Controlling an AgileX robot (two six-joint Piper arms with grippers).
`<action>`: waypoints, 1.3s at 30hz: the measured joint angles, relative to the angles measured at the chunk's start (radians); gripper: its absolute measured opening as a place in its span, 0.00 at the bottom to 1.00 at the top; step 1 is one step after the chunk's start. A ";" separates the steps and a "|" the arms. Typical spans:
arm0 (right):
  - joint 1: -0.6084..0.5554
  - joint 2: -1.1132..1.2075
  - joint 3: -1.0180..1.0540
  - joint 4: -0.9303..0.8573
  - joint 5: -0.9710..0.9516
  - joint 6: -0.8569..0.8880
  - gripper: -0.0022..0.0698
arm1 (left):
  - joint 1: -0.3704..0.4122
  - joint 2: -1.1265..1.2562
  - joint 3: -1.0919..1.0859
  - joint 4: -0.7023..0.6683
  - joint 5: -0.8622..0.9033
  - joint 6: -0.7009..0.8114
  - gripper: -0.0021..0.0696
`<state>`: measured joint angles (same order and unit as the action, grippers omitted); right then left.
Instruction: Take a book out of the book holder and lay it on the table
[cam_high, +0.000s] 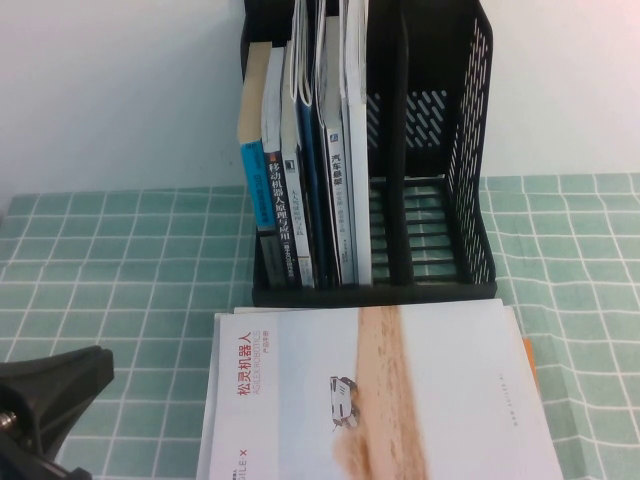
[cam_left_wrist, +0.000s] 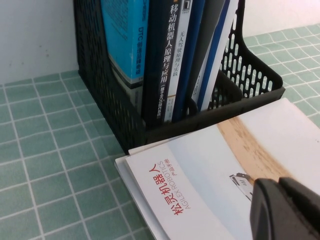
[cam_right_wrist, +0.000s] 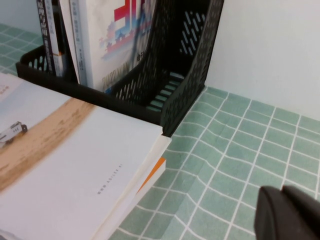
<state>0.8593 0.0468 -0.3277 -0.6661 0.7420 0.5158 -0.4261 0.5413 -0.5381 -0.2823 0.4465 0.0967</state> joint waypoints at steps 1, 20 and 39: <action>0.000 0.000 0.000 0.000 0.000 0.000 0.03 | 0.000 -0.003 0.000 0.000 0.002 0.000 0.03; 0.000 0.000 0.000 0.000 0.000 0.004 0.03 | 0.305 -0.455 0.192 0.027 0.041 0.002 0.03; 0.000 0.000 0.000 0.000 0.000 0.004 0.03 | 0.469 -0.554 0.557 -0.037 -0.080 0.169 0.03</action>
<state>0.8593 0.0468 -0.3277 -0.6661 0.7420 0.5194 0.0430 -0.0123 0.0192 -0.3196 0.3669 0.2659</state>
